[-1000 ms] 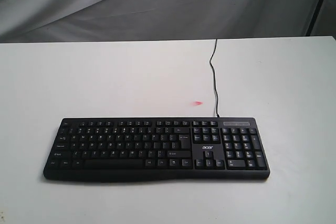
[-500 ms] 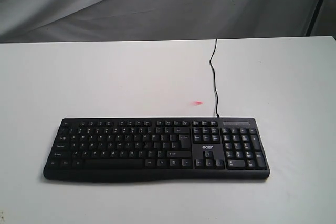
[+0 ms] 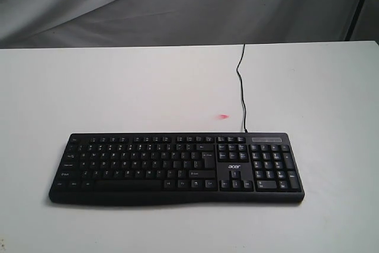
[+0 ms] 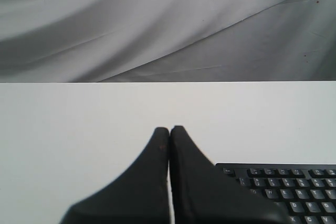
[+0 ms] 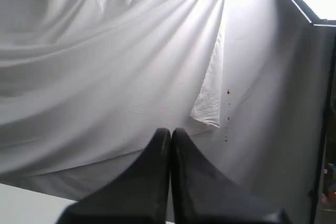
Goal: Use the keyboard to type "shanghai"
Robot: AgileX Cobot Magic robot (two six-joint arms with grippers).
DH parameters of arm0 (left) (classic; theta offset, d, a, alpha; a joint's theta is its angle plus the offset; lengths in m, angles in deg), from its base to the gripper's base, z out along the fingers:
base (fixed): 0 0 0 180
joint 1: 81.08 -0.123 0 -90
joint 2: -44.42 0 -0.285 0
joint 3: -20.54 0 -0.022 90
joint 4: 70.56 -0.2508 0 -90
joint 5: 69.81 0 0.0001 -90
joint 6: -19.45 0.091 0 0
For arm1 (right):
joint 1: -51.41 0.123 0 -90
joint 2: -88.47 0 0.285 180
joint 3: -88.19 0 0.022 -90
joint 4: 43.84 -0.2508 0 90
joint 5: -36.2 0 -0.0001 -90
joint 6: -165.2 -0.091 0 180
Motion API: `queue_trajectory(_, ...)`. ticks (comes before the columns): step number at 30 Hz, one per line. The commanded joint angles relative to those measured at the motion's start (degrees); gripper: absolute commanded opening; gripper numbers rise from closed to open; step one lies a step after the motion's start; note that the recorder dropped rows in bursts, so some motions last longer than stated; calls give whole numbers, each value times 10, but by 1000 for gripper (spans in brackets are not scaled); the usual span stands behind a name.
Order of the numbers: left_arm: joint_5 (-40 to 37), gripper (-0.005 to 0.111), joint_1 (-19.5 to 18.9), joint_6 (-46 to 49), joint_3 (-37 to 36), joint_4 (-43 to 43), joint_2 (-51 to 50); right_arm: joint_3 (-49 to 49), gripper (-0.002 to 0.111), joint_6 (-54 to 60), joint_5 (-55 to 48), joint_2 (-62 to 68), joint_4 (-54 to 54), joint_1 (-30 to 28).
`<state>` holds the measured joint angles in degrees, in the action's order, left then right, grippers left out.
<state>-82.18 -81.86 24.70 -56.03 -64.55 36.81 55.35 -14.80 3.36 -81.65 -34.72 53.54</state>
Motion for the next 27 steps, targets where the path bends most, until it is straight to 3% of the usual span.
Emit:
queue_trajectory(1,1,1,2,-1,0,2,-2,-90,0,-55,68,-21,4,-17)
queue_trajectory(7,1,1,2,-1,0,2,-2,-174,0,-61,99,-21,4,-29)
queue_trajectory(14,1,1,2,-1,0,2,-2,-223,0,14,99,-21,4,-29)
queue_trajectory(27,1,1,2,-1,0,2,-2,-316,0,-15,171,-21,-1,-29)
